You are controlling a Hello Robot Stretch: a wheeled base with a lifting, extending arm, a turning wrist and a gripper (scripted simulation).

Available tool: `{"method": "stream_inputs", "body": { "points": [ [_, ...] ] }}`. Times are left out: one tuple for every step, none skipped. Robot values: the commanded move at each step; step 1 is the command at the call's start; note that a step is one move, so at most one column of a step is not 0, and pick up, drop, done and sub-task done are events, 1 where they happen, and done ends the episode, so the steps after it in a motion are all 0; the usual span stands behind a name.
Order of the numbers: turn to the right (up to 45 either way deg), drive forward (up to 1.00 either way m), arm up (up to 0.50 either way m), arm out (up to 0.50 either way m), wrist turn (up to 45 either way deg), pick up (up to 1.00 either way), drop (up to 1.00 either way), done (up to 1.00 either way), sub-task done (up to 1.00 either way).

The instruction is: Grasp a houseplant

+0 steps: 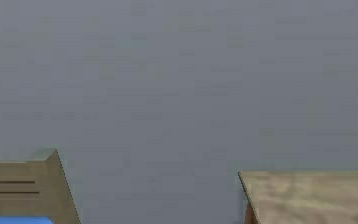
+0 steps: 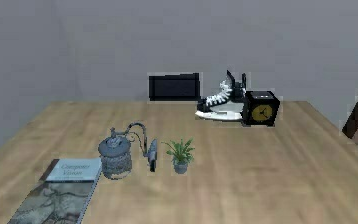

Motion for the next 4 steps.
{"method": "stream_inputs", "body": {
  "points": [
    [0.0,0.0,0.36,0.0,0.0,0.0,0.0,0.0,0.0],
    [0.0,0.0,0.0,0.28,0.0,0.0,0.0,0.0,0.0],
    [0.0,0.0,0.0,0.0,45.0,0.0,0.0,0.0,0.0],
    [0.0,0.0,0.0,0.0,45.0,0.0,0.0,0.0,0.0]
  ]
}}
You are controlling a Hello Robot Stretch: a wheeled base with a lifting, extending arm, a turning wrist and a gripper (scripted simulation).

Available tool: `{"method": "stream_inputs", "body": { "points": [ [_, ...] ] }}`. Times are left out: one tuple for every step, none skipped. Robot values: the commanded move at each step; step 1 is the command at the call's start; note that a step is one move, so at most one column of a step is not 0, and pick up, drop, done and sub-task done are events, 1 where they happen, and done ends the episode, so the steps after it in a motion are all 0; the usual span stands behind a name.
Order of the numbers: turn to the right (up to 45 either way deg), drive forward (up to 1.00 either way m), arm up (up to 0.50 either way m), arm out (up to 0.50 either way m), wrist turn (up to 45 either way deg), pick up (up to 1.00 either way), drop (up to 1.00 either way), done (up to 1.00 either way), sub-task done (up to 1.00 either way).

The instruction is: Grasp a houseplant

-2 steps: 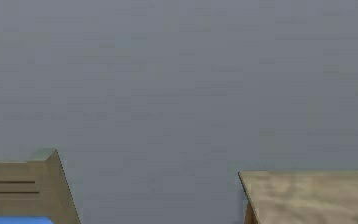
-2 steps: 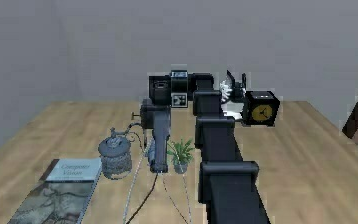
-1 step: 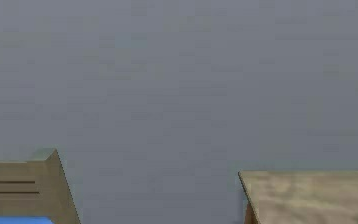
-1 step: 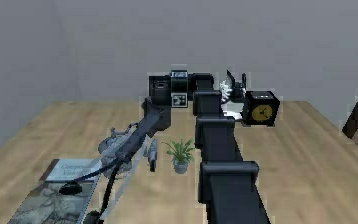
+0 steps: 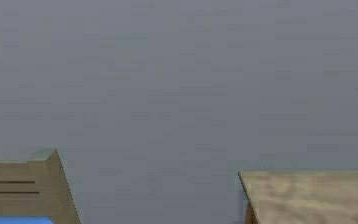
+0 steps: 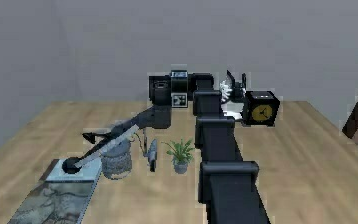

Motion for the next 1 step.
{"method": "stream_inputs", "body": {
  "points": [
    [0.0,0.0,0.0,0.0,45.0,0.0,0.0,0.0,0.0]
  ]
}}
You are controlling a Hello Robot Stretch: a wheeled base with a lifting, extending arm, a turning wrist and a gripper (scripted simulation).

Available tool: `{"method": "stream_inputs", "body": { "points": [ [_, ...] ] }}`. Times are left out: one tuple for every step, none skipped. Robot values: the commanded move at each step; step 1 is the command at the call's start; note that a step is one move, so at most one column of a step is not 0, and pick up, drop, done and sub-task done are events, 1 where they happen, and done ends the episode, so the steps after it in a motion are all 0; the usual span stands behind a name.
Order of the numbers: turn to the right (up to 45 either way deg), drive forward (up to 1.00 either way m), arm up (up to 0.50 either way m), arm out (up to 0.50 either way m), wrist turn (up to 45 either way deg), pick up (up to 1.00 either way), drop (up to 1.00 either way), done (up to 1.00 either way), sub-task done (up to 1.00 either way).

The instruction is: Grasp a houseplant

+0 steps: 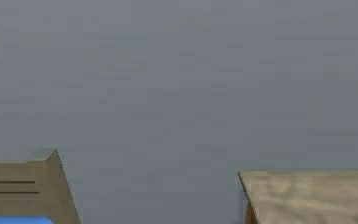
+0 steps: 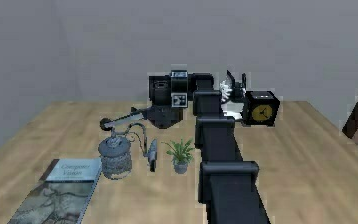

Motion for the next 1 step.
{"method": "stream_inputs", "body": {
  "points": [
    [0.0,0.0,0.0,0.0,45.0,0.0,0.0,0.0,0.0]
  ]
}}
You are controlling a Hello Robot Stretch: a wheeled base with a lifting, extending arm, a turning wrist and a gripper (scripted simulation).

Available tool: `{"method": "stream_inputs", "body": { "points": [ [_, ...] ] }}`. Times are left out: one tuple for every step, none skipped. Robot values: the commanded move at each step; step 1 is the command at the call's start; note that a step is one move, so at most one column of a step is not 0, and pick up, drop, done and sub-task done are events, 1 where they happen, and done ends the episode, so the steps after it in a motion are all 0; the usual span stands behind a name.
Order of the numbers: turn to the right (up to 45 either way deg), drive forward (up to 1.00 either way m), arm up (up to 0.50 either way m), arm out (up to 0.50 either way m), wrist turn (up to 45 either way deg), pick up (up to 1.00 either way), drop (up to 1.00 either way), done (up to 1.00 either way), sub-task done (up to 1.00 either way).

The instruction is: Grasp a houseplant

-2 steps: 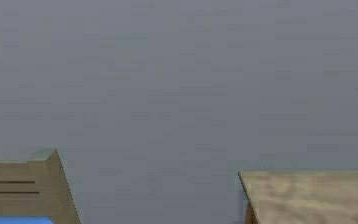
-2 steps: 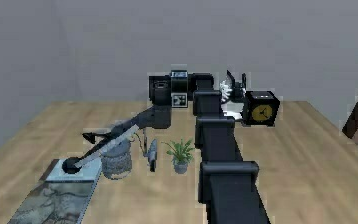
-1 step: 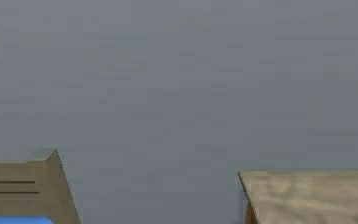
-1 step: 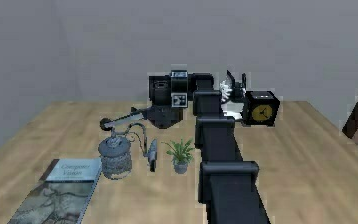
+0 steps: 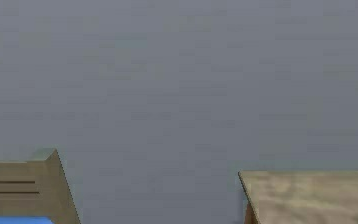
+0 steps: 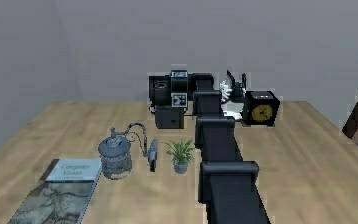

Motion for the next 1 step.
{"method": "stream_inputs", "body": {
  "points": [
    [0.0,0.0,-0.3,0.0,0.0,0.0,0.0,0.0,0.0]
  ]
}}
